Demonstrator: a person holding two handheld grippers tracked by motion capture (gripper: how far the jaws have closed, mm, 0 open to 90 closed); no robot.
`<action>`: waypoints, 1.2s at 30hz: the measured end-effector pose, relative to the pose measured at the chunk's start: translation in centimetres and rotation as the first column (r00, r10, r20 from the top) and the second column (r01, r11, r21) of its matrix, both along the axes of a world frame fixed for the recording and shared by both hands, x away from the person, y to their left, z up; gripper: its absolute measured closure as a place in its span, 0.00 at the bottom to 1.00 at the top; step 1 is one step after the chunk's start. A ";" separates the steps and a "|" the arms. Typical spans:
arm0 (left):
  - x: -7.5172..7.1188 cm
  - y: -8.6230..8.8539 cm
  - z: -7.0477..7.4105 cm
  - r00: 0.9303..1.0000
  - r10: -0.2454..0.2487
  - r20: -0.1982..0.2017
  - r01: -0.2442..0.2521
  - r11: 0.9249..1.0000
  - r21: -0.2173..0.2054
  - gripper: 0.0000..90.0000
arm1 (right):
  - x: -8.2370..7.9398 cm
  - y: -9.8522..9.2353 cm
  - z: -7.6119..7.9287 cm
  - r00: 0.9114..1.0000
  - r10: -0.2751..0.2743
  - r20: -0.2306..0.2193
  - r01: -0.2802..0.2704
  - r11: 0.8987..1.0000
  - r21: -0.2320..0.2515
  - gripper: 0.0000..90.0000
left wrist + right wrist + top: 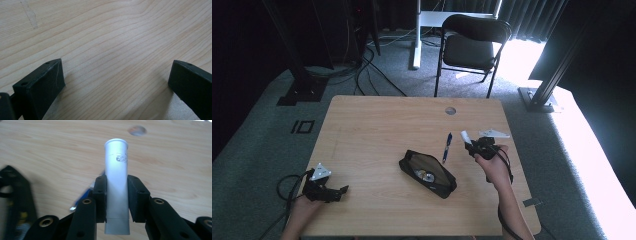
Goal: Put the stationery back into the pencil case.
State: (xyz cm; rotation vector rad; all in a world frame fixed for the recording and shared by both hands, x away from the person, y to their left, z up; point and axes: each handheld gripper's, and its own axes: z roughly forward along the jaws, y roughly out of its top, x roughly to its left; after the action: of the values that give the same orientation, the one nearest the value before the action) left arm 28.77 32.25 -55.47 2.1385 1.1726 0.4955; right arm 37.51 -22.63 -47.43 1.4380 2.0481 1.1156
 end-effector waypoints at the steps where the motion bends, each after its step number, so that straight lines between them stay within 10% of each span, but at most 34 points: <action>1: 0.0 0.0 0.0 1.000 0.000 0.000 0.000 1.000 0.000 0.01 | -0.2 0.3 0.3 1.000 0.019 0.002 -0.019 1.000 -0.004 0.78; 15: 0.0 0.0 0.0 1.000 0.000 0.000 0.000 1.000 -0.001 0.01 | -2.7 5.0 2.8 0.981 0.189 0.052 -0.188 0.982 -0.011 0.78; 28: 0.0 0.0 0.0 1.000 0.000 0.001 0.000 1.000 -0.001 0.01 | -5.1 9.9 2.8 0.917 0.398 0.027 -0.397 0.917 -0.043 0.78; 36: 0.0 0.0 0.0 1.000 0.000 0.000 0.000 1.000 0.000 0.01 | -4.9 11.0 1.7 0.899 0.436 -0.035 -0.437 0.896 -0.080 0.78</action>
State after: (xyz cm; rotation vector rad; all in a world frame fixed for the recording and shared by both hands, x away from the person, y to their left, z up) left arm 28.77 32.25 -55.48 2.1379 1.1729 0.4955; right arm 32.64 -11.66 -45.75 0.9665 2.4743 1.1609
